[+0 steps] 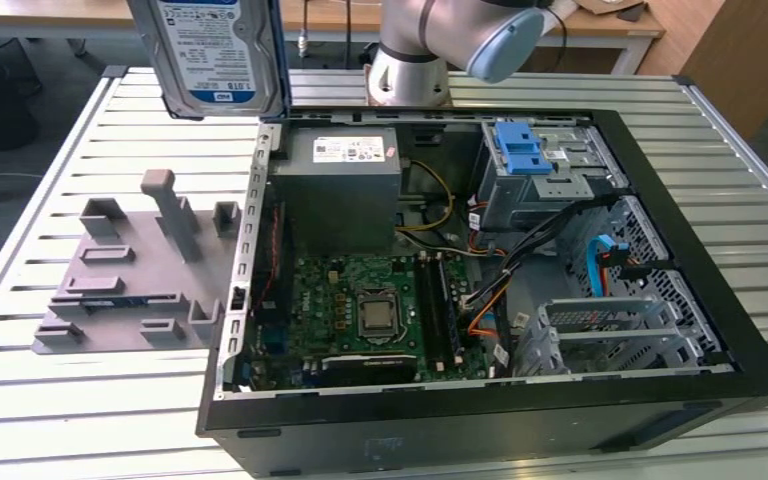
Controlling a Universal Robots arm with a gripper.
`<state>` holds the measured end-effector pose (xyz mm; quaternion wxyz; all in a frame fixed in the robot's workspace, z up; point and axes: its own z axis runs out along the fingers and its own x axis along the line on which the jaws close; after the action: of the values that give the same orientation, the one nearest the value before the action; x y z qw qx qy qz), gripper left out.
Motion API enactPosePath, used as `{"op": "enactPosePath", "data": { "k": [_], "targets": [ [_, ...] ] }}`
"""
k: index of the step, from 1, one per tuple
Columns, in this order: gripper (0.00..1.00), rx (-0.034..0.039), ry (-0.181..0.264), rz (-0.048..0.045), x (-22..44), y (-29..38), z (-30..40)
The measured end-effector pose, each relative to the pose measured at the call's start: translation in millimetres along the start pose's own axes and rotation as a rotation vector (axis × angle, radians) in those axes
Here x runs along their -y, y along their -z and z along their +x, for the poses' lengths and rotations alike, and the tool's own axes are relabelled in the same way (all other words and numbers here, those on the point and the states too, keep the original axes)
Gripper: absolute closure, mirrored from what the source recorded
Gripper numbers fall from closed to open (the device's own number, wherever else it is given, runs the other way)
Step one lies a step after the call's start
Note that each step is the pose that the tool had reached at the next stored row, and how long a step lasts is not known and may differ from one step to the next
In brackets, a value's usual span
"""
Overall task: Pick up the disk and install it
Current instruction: 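Pick up the disk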
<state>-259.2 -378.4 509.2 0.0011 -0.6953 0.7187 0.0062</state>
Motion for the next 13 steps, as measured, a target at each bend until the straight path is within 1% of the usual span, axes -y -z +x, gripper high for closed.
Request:
{"op": "enactPosePath", "data": {
  "k": [9,10,13],
  "targets": [
    [0.64,0.0000,-0.003,0.0000,9.9,0.1,5.7],
    [0.64,0.0005,-0.003,0.0000,11.3,0.2,6.1],
    [0.64,0.0058,-0.003,-0.0002,14.9,0.2,6.7]
  ]
}}
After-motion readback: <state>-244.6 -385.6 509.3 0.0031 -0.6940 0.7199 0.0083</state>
